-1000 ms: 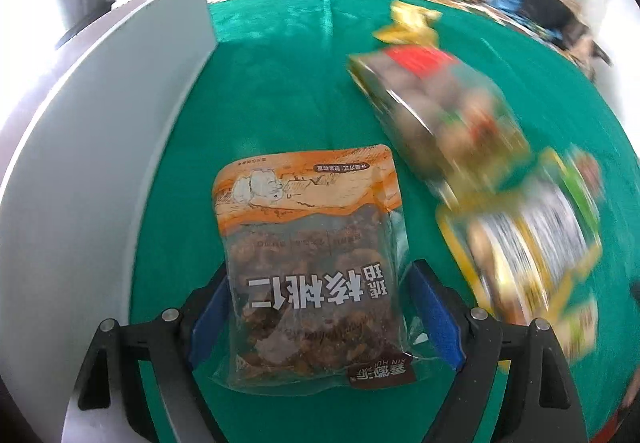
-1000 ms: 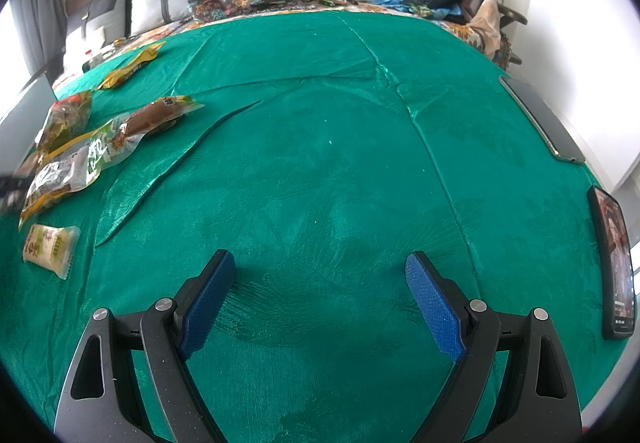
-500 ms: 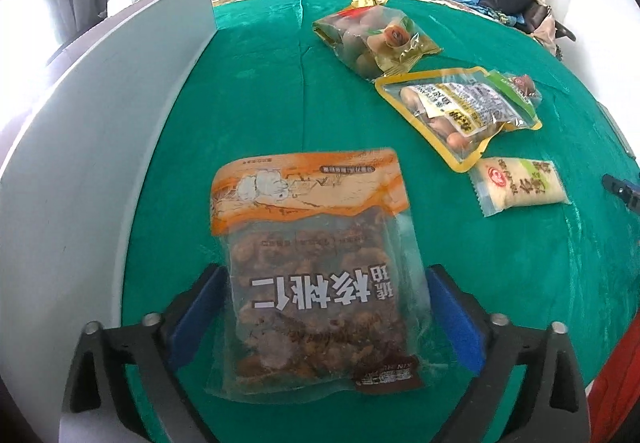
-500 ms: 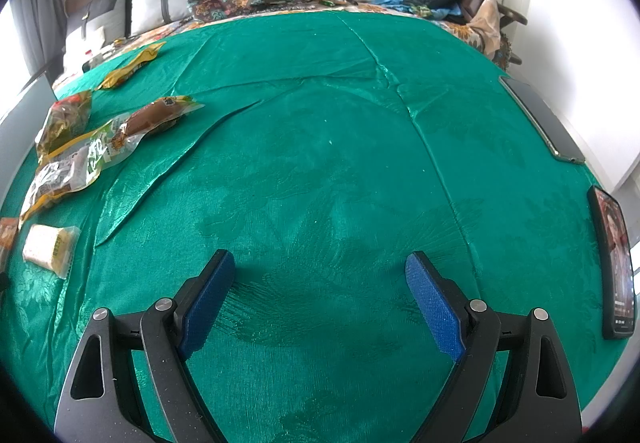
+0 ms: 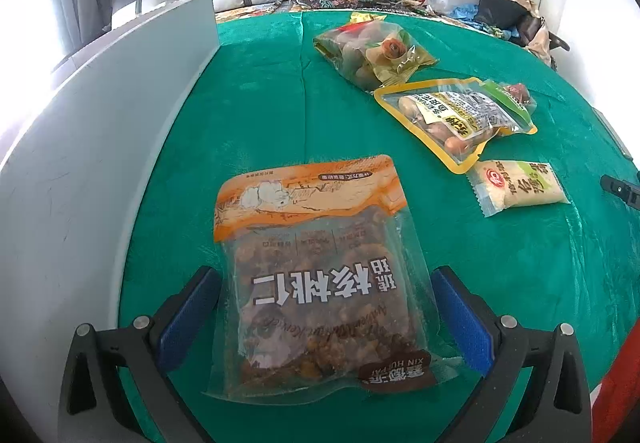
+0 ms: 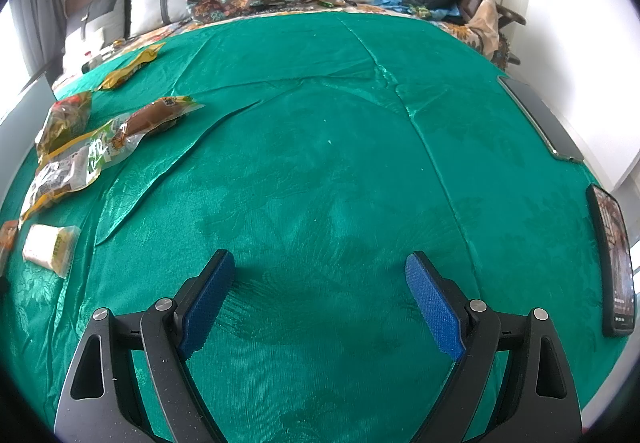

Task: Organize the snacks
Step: 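Grasp the walnut pouch with the left tool while the right tool grasps the white snack bar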

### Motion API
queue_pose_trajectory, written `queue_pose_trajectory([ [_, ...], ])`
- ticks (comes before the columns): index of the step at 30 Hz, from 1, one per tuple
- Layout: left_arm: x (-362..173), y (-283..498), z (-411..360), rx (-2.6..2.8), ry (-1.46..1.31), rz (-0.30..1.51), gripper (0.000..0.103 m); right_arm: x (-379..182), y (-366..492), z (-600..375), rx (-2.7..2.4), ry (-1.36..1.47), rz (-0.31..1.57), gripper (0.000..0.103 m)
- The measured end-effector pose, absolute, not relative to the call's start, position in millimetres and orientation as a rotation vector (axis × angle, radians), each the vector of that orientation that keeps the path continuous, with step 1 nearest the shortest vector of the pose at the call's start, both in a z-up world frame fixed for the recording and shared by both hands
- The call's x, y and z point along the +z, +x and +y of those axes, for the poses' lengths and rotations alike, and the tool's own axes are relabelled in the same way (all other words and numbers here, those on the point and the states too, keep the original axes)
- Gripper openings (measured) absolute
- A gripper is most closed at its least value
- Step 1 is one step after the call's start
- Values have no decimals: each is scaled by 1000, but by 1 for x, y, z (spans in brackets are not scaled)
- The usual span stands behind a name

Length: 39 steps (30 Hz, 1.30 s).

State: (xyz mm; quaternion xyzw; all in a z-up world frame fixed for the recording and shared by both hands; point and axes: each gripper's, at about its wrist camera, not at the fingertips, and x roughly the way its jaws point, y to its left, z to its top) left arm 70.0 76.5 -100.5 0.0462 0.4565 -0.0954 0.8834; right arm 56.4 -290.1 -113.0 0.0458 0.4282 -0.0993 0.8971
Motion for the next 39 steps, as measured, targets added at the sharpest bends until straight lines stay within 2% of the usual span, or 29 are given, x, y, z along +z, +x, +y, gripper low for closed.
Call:
queue_pose_trajectory([
  [15,-100,71,77,-199,96,967,103,-111,60,-288,-186,93,910,89],
  [19,-98,73,79,-201,96,1016,102,-90,72,-254,164,199,913,89],
  [22,-95,69,81,-204,98,1013,91,-69,93,-177,487,-12,964,88],
  [24,-92,67,83,-207,100,1010,74,-67,105,-130,604,-198,1021,88],
  [27,-89,65,90,-224,72,1015,68,-83,123,-76,653,-474,1085,87],
  [29,-89,62,95,-228,56,1013,68,-97,137,-60,645,-539,1145,85],
  [31,-88,58,97,-234,49,1010,67,-100,149,-54,673,-479,1215,64],
  [32,-88,57,98,-240,39,1008,67,-97,151,-53,660,-484,1205,32],
  [35,-85,56,102,-262,-13,1005,66,-87,149,-58,676,-430,1240,32],
  [39,-72,54,104,-296,-81,965,66,-64,131,-82,637,-300,1195,32],
])
